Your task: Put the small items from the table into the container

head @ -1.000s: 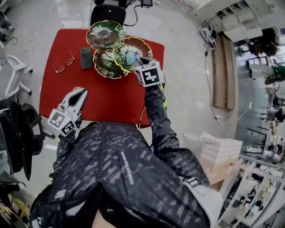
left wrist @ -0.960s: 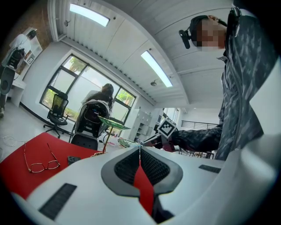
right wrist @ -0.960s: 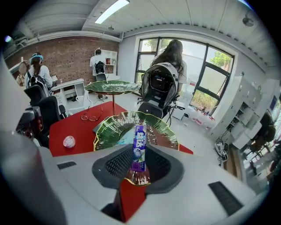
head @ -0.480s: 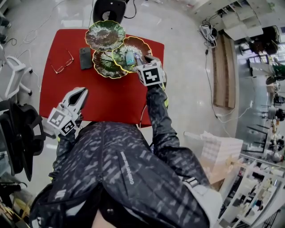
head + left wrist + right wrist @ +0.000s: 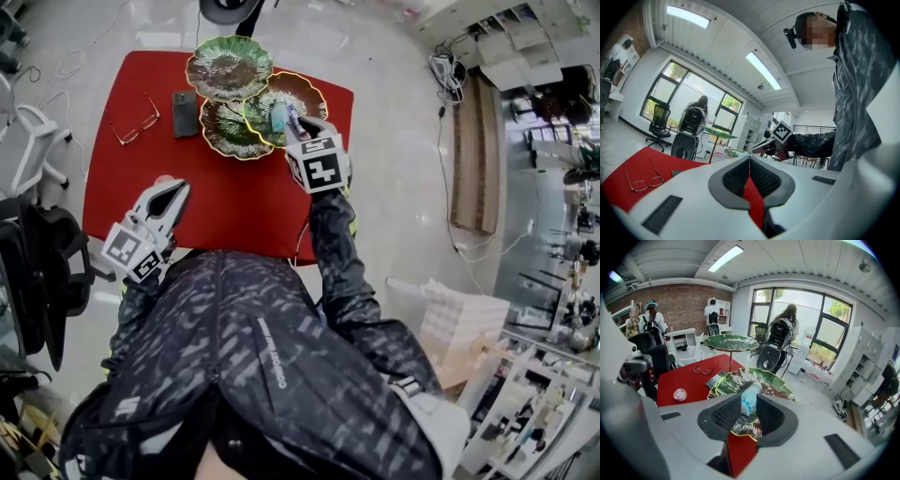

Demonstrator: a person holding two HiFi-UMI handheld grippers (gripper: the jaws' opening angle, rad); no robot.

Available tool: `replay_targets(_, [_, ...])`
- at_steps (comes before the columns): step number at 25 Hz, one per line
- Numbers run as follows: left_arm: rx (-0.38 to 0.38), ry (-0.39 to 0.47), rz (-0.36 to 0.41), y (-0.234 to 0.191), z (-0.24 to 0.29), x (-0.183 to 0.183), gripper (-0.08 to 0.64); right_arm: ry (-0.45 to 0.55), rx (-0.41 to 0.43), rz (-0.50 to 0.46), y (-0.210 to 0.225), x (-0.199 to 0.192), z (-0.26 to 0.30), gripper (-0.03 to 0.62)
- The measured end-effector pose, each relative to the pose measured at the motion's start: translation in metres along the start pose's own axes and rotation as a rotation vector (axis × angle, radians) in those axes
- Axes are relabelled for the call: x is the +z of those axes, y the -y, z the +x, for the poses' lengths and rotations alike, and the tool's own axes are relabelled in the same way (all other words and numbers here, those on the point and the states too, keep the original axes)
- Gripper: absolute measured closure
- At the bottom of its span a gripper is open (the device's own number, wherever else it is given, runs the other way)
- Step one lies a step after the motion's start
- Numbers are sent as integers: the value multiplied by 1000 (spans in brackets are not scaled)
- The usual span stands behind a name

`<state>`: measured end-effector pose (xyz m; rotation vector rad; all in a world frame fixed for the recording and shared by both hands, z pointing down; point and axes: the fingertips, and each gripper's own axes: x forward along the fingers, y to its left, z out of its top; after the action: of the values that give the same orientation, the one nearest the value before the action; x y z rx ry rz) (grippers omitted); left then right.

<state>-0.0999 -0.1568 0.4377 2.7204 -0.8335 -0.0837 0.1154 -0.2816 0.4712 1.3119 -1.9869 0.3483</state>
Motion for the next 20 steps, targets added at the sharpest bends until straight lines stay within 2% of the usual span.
replay_targets(5, [0, 30, -28, 2, -1, 3, 548, 28, 38, -9, -14, 9, -4, 488])
replay_targets(9, [13, 16, -38, 2, -9, -2, 548, 41, 80, -55, -34, 15, -5, 488])
replay_targets(20, [117, 1, -75, -5, -45, -20, 548, 126, 217, -201, -102, 41, -3, 545])
